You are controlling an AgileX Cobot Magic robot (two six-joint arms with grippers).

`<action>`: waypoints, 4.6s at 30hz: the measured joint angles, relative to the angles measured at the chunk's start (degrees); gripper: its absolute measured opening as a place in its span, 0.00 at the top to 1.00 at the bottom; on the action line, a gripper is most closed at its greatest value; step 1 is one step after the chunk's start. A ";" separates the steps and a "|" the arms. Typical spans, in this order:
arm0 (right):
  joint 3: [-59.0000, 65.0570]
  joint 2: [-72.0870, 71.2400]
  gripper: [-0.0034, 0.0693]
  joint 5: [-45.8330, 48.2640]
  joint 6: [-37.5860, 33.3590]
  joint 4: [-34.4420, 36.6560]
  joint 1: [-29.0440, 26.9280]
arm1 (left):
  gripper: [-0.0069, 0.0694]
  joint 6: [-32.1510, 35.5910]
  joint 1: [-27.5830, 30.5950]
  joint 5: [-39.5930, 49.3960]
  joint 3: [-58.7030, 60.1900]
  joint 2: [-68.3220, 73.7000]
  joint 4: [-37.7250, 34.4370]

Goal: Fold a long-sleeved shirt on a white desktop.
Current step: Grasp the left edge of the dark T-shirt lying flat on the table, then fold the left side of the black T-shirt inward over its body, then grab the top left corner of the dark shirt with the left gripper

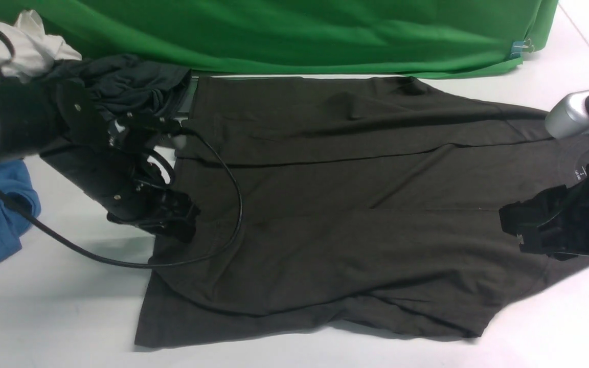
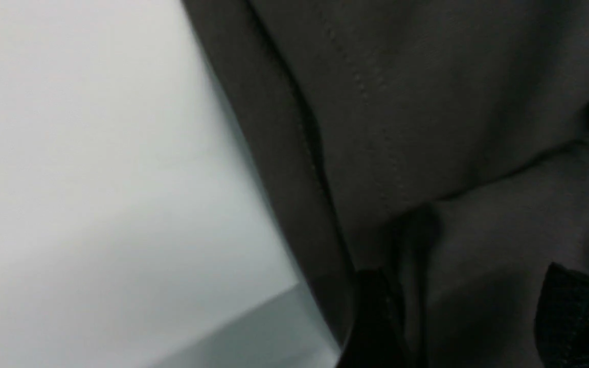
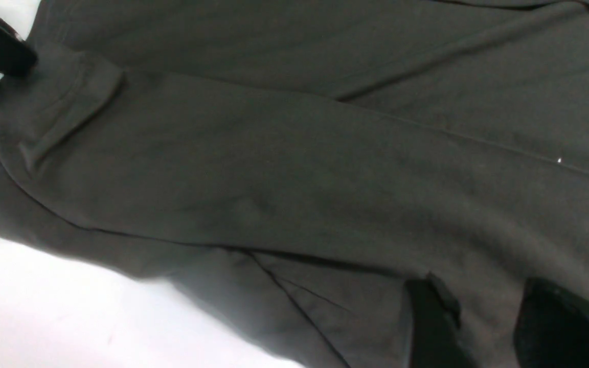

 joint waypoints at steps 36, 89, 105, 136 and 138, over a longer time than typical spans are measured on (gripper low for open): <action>0.00 0.00 0.62 -0.43 1.39 0.00 0.00 | 0.85 5.60 0.05 -4.76 0.00 3.13 -9.50; 0.00 0.00 0.62 -0.87 1.41 0.00 0.00 | 0.85 13.90 0.00 -5.38 -17.23 -10.97 -16.97; 0.00 0.00 0.62 -0.87 1.41 0.00 0.00 | 0.83 2.13 0.00 -10.63 -17.35 1.86 -9.16; 0.00 0.00 0.62 -0.43 2.87 0.11 0.00 | 0.15 -18.44 4.65 5.99 -45.01 25.29 -3.18; 0.00 0.00 0.62 -0.43 2.90 0.11 0.00 | 0.15 -18.49 4.71 5.38 -46.50 27.77 -3.64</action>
